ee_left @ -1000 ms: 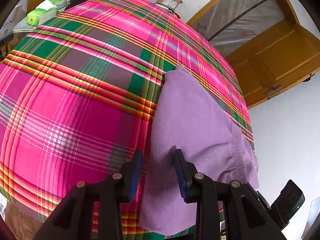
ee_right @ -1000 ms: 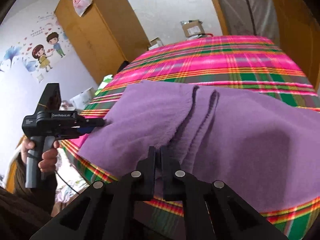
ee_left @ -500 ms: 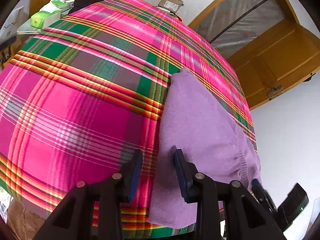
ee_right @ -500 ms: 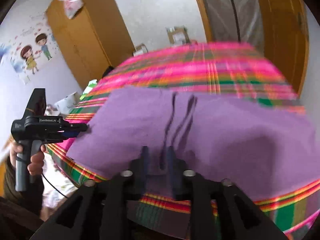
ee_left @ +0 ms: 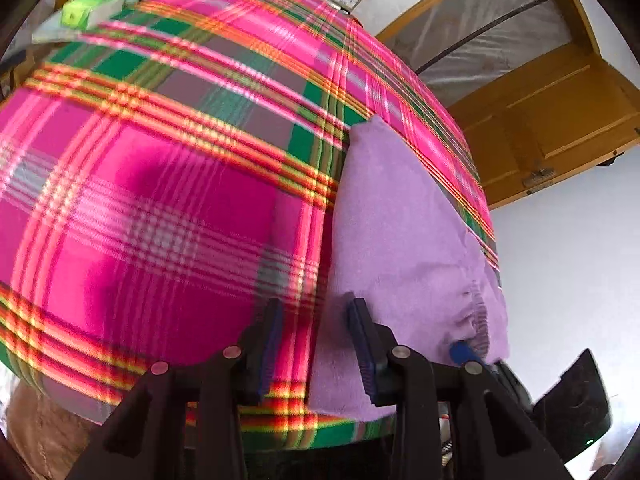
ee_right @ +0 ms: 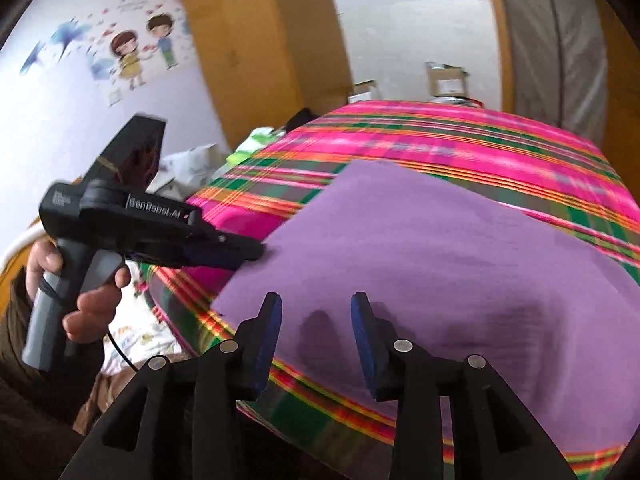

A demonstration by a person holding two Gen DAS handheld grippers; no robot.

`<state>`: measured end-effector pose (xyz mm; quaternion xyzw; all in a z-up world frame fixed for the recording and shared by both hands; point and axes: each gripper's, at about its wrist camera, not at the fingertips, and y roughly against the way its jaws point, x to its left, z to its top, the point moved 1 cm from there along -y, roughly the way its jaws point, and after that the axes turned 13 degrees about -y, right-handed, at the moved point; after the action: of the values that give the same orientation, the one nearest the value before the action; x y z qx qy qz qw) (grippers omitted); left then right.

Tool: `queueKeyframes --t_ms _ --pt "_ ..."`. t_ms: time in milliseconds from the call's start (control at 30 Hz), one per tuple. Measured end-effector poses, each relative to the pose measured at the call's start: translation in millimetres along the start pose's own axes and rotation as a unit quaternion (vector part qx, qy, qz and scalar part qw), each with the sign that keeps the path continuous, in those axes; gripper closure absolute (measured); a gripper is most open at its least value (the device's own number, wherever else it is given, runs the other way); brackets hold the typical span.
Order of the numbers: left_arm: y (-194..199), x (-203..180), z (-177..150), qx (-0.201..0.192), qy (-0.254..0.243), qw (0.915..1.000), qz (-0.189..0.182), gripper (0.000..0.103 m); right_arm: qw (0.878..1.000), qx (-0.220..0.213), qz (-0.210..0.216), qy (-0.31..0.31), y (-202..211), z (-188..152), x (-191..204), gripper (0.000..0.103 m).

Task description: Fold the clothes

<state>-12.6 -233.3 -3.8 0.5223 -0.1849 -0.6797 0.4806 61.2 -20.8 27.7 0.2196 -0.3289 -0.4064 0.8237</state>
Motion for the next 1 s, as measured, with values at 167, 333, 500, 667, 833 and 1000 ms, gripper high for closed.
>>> queueKeyframes --t_ms 167,333,500,667,833,1000 --pt "-3.6 -5.9 -2.2 0.019 -0.017 0.9995 -0.02 0.068 0.999 0.0 -0.006 0.051 -15.3 -4.3 18.9 0.059" --pt "-13.9 -5.4 1.3 0.046 -0.001 0.9957 -0.081 0.068 0.997 -0.007 -0.005 0.081 -23.3 -7.3 31.5 0.054" --pt "-11.0 -2.8 8.4 0.042 0.017 0.9914 -0.123 0.068 0.994 -0.021 -0.012 0.102 -27.8 -9.0 41.3 0.04" --pt "-6.4 -0.3 15.1 0.036 0.03 0.9875 -0.151 0.068 0.991 -0.018 -0.027 0.127 -33.1 -19.9 53.3 0.039" --pt "-10.5 -2.3 17.5 0.036 0.037 0.9859 -0.159 0.068 0.982 -0.041 -0.072 0.171 -42.8 -26.0 65.5 0.037" --pt "-13.5 -1.5 17.9 0.037 0.04 0.9852 -0.162 0.068 0.969 -0.058 -0.127 0.202 -59.3 -29.5 76.2 0.037"
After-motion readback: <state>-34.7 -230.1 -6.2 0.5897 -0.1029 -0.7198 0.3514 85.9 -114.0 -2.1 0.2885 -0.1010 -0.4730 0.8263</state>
